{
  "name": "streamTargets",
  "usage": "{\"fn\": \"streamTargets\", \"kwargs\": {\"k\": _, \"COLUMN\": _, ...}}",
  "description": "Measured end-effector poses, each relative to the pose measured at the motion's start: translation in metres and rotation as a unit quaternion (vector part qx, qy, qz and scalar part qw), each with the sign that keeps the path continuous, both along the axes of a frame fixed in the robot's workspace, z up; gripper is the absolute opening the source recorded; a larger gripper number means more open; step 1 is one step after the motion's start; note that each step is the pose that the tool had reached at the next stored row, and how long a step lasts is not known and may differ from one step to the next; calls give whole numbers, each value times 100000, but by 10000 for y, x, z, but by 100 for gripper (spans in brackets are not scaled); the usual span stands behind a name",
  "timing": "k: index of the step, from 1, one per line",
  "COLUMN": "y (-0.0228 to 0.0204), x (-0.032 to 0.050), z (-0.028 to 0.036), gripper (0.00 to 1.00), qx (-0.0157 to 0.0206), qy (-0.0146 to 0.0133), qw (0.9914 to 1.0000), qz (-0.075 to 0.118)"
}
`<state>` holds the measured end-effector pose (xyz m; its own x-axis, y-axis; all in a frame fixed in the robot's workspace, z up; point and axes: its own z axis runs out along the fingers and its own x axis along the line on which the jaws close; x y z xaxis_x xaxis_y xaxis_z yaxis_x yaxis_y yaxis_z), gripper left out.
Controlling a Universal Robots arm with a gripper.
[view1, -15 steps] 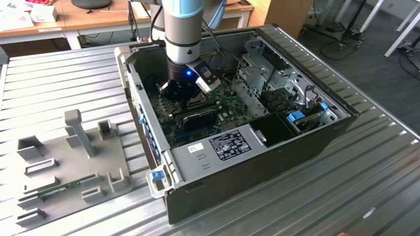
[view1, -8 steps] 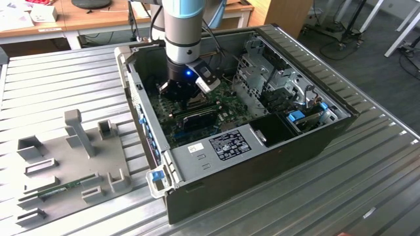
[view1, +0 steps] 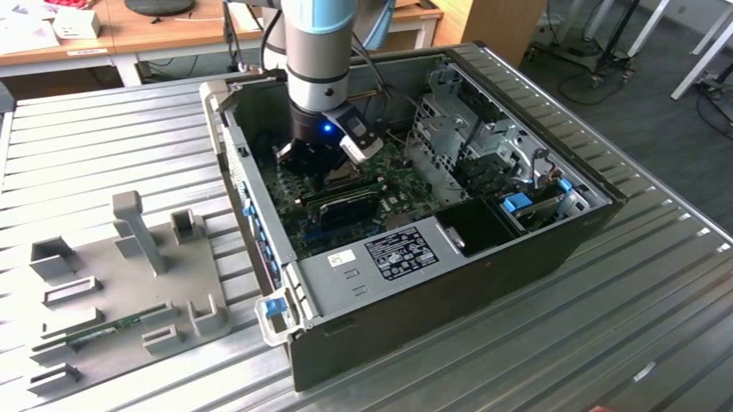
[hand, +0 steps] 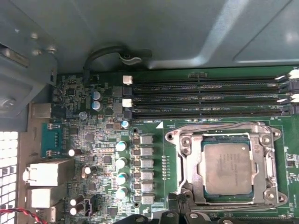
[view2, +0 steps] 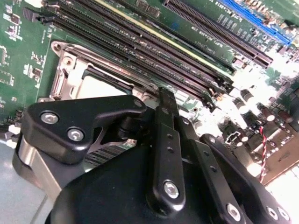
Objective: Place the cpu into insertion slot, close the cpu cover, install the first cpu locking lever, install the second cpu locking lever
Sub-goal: 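Install the second cpu locking lever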
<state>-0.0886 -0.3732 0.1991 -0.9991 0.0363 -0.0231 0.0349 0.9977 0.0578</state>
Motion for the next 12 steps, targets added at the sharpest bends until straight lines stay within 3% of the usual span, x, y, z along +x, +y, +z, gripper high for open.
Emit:
{"fn": "streamTargets", "kwargs": {"k": 5, "y": 0, "x": -51, "z": -6, "gripper": 10, "qx": 0, "qy": -75, "qw": 100000, "qz": 3}}
{"fn": "streamTargets", "kwargs": {"k": 12, "y": 0, "x": -60, "z": -18, "gripper": 10, "qx": -5, "qy": -73, "qw": 100000, "qz": 4}}
